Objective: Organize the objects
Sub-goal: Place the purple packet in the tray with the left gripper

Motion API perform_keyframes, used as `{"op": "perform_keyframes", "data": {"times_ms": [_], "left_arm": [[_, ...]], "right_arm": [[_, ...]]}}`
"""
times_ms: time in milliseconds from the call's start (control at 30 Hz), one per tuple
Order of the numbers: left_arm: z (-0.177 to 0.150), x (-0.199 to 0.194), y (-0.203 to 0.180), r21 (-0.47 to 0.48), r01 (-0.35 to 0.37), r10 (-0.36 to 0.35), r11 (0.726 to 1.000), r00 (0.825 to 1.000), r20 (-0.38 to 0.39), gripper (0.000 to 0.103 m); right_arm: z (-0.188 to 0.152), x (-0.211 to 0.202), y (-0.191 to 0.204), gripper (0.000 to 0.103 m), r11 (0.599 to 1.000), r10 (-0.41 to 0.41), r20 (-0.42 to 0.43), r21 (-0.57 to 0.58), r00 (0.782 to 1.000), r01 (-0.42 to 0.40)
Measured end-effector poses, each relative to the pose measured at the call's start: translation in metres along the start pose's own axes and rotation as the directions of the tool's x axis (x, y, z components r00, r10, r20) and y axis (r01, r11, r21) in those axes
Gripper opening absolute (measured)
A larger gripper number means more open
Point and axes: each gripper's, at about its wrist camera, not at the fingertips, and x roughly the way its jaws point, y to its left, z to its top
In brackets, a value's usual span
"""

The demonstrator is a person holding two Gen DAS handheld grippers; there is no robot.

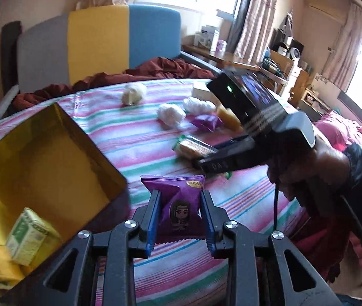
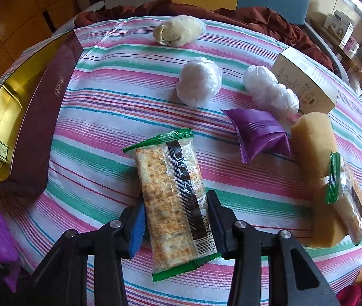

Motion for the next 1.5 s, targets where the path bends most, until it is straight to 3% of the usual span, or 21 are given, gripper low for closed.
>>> {"op": "perform_keyframes", "data": {"times_ms": [300,400,533,633,733,867,1233,1500], "left_arm": [[0.014,-0.032,0.038,-0.082,-0.149,0.154,0.985,0.986,0.061,0.031],[0.017,-0.041,0.059,-0.111,-0.194,0.203,0.975,0.976,0.074,0.031],[0.020,-0.056,0.111,-0.219,-0.248,0.270,0.944,0.960,0.077,0.031],[0.018,-0.063,0.161,-0.311,-0.292,0.322,0.904,0.946,0.046,0.031],[0.010,-0.058,0.200,-0.382,-0.312,0.331,0.870,0.944,-0.017,0.031],[-0.001,-0.042,0.234,-0.407,-0.364,0.353,0.837,0.930,-0.105,0.031],[-0.023,-0.005,0.253,-0.367,-0.485,0.424,0.794,0.874,-0.238,0.031],[-0.026,-0.016,0.246,-0.365,-0.515,0.472,0.775,0.857,-0.207,0.032]], "right_arm": [[0.002,0.003,0.008,0.044,1.000,-0.022,0.009,-0.021,1.000,0.022],[0.002,0.002,0.006,0.044,1.000,-0.023,0.010,-0.021,1.000,0.023],[0.003,0.002,0.007,0.044,0.999,-0.025,0.010,-0.022,1.000,0.025],[0.017,0.005,0.007,0.044,0.999,-0.029,0.010,-0.026,1.000,0.029],[0.018,0.005,0.006,0.044,0.999,-0.032,0.010,-0.029,0.999,0.032],[0.019,0.005,0.005,0.044,0.999,-0.036,0.012,-0.033,0.999,0.036],[0.021,0.004,0.004,0.044,0.998,-0.041,0.016,-0.038,0.999,0.042],[0.019,0.002,0.006,0.044,0.998,-0.042,0.017,-0.035,0.999,0.043]]}}
